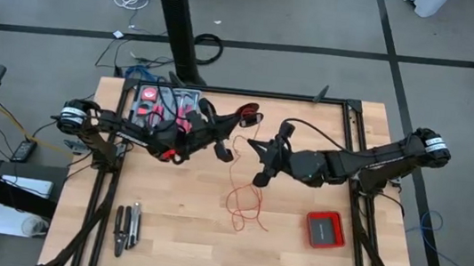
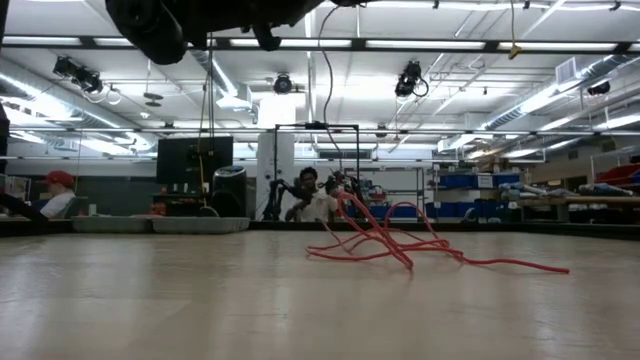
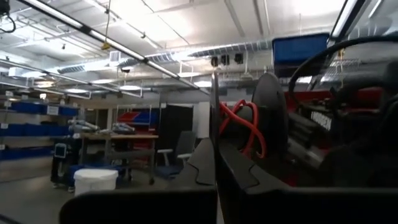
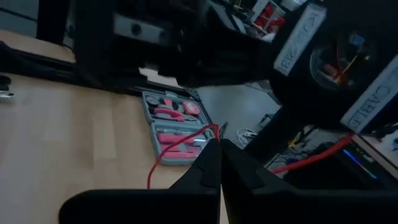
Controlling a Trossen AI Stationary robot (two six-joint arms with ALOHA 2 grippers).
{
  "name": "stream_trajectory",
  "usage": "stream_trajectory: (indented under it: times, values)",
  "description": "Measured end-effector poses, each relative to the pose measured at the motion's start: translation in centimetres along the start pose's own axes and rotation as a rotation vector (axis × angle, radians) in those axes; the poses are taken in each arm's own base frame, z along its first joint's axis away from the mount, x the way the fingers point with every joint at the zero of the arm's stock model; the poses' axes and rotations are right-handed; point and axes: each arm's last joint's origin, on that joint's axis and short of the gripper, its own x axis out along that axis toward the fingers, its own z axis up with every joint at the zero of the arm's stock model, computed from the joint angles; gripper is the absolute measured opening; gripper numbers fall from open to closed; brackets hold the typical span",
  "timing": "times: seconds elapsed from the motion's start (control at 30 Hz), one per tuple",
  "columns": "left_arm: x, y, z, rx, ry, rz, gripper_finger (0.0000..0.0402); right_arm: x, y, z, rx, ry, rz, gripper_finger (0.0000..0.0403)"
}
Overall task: Coil cords
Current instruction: Coil the red wire onto the spool
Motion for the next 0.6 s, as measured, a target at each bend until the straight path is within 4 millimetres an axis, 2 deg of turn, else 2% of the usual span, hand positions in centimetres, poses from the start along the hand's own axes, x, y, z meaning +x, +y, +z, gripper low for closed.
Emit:
stream_trajectory:
  times: [0.33,0.43,0.6]
  values:
    - [0.0,-0.1,0.1,-0.164,-0.007,-0.031,0.0000,1.1,-0.6,-0.3,-0.049,-0.028,0.117,0.0000]
    - [0.0,-0.2,-0.2,-0.174,0.023,-0.037,0.0000,1.1,-0.5,-0.2,-0.064,-0.054,0.166,0.0000]
    - [-0.1,-0.3,-1.0,-0.144,0.097,-0.024,0.0000,1.1,-0.6,-0.2,-0.070,-0.037,0.121,0.0000]
